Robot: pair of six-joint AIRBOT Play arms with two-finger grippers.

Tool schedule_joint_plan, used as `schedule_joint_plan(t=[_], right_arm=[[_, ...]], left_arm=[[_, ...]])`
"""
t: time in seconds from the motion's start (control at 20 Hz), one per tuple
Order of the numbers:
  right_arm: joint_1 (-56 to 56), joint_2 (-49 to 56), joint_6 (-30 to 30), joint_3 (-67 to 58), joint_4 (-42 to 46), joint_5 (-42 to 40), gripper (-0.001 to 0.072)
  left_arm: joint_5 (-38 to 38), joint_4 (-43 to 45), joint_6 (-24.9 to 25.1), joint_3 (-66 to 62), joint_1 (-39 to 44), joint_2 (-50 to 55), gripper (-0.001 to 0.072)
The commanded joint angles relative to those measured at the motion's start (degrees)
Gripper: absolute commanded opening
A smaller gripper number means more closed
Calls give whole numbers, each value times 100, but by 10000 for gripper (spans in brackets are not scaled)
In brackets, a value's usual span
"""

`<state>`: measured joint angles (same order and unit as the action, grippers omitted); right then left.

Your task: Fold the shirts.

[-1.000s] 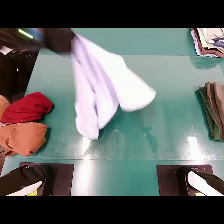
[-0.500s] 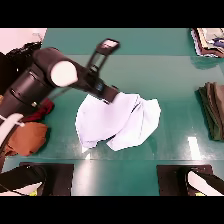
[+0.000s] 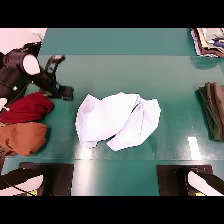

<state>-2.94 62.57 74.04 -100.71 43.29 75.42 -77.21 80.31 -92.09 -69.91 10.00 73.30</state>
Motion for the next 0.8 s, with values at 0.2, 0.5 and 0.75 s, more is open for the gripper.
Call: schedule_joint_plan(t=[0.2, 0.5, 0.75], right_arm=[[-2, 2, 2, -7, -2, 4, 19], [-2, 2, 2, -7, -9, 0, 19], [-2, 4, 2, -7, -2, 81, 19]], left_arm=[[822, -1663, 743, 2129, -634, -4, 603], [1322, -2505, 1110, 2765, -634, -2, 603], [1528, -2520, 1115, 2817, -634, -2, 153]])
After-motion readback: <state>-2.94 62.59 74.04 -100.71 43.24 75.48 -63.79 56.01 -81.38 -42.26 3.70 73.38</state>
